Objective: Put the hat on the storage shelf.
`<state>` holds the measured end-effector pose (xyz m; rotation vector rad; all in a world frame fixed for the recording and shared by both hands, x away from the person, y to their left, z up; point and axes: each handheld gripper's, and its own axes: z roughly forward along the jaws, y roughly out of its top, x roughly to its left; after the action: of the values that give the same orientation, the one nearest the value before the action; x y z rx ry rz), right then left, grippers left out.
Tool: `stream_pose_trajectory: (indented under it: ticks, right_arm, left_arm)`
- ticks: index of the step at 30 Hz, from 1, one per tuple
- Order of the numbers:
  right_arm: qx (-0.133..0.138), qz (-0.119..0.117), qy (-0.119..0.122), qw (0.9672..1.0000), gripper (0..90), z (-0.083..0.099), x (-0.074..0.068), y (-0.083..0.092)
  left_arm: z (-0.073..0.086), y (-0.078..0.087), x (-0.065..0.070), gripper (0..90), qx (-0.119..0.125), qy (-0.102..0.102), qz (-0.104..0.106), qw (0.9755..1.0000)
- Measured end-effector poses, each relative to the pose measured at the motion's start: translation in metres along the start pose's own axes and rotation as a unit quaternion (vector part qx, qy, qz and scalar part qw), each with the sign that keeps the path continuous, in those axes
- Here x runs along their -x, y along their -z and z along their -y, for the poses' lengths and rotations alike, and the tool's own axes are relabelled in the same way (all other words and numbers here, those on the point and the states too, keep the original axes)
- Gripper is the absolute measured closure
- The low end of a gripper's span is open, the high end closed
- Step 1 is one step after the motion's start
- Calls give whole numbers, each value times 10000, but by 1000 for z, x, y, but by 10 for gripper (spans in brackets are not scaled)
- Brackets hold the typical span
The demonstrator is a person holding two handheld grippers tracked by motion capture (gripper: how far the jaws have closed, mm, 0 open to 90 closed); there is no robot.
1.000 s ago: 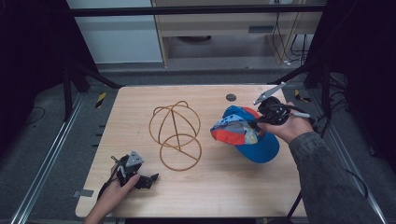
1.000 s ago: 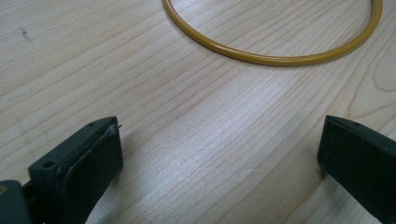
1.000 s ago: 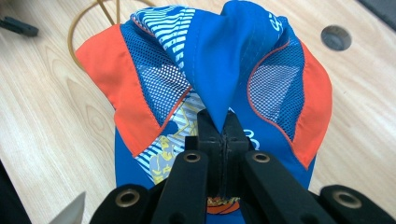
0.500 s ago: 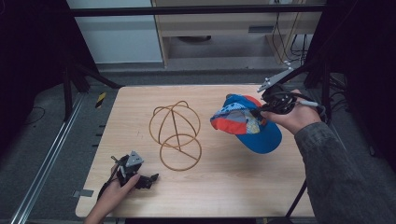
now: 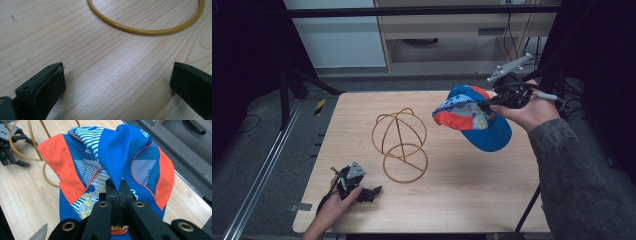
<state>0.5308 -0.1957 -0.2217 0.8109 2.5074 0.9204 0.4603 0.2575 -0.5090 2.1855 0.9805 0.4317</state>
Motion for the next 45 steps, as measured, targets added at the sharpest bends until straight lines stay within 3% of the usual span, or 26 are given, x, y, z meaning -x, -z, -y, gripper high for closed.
stream_pose_trajectory:
  ticks: [12, 20, 30, 45]
  right_arm:
    - [311, 22, 324, 9990, 899, -56, -12, 5]
    - [461, -70, 442, 9979, 899, -84, -22, 0]
    - [532, -313, 678, 9958, 899, -123, -45, -24]
    - [218, -686, 1006, 9923, 899, -171, -90, -76]
  left_arm:
    - [0, 0, 0, 0, -2, 0, 0, 10000]
    - [0, 0, 0, 0, -5, -3, -5, 10000]
    - [0, 0, 0, 0, -3, -8, 5, 10000]
    - [0, 0, 0, 0, -1, -2, -18, 10000]
